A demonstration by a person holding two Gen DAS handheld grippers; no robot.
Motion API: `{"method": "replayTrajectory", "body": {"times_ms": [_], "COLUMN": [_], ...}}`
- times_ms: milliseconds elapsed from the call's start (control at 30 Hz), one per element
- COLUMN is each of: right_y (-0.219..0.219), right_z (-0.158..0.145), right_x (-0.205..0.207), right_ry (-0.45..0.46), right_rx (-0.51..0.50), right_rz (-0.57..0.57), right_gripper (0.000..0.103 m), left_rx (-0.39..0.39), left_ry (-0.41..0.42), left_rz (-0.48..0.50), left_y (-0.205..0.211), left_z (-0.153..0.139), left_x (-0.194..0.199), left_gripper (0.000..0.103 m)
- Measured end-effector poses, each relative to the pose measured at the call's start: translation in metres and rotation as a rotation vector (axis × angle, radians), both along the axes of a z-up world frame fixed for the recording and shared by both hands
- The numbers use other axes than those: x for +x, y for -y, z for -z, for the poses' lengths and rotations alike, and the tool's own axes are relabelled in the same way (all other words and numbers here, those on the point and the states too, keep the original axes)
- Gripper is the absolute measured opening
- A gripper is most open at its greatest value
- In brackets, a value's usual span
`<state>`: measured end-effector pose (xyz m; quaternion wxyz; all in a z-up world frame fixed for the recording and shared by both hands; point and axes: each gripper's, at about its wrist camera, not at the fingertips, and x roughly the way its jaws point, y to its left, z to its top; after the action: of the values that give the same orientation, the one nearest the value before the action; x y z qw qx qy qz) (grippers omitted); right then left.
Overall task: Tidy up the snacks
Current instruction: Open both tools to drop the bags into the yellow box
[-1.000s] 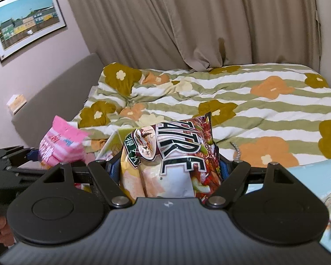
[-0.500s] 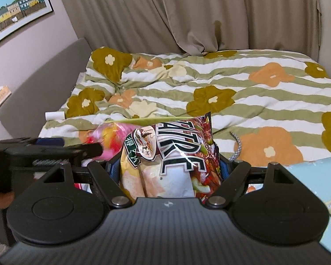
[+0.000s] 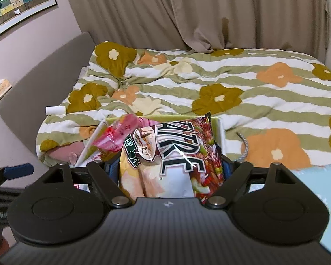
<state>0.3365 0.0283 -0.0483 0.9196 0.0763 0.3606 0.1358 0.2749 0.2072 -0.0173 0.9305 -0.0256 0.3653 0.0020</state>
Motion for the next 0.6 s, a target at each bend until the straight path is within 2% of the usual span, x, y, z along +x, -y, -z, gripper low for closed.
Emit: {"method": "replayTrajectory", "body": {"times_ms": [100, 267, 600], "right_y": [-0.004, -0.003, 0.002], "right_z": [0.009, 0.02, 0.001], "right_x": [0.007, 0.007, -0.02], "right_ry": [-0.003, -0.014, 0.04], "right_rx": [0.025, 0.061, 0.047], "right_rz": [0.003, 0.012, 0.012], "right_gripper": [0.103, 0.103, 0.103], "left_rx": [0.016, 0.026, 0.037], "left_ry": [-0.005, -0.028, -0.002], "left_rz": [-0.004, 0.005, 0.036], "left_y": [0.0, 0.002, 0.01], "left_z": [0.005, 0.015, 0.002], "left_x": [-0.002, -0.003, -0.016], "left_gripper": [0.103, 0.103, 0.103]}}
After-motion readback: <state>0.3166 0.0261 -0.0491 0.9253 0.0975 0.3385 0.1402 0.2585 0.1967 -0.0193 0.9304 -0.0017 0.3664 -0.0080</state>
